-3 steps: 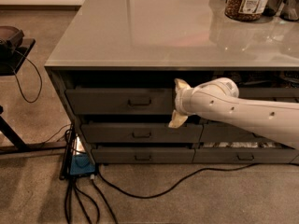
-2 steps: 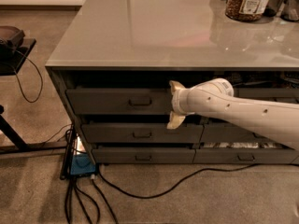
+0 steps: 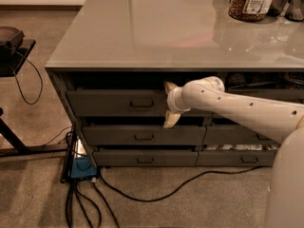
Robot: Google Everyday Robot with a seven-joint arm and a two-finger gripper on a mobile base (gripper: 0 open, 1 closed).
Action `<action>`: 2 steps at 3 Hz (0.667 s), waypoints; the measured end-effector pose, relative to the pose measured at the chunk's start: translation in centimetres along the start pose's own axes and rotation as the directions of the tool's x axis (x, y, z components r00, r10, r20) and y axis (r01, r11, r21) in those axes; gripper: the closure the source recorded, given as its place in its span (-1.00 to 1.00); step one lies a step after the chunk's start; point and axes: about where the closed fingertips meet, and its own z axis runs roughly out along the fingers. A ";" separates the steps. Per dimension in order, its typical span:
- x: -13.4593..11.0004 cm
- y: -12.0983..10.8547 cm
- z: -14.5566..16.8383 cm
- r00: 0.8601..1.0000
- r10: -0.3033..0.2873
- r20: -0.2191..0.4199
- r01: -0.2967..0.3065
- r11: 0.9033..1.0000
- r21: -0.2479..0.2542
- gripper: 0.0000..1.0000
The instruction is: Open top drawer
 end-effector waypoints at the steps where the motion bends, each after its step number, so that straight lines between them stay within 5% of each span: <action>1: 0.2 -0.1 0.1 1.000 0.007 0.000 -0.007 1.000 0.000 -1.00; 2: 0.3 -0.3 0.0 1.000 0.021 0.010 -0.020 1.000 -0.004 -0.61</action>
Offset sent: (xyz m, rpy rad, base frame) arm 0.0260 -0.0202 -0.0111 0.1439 0.0835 -0.0454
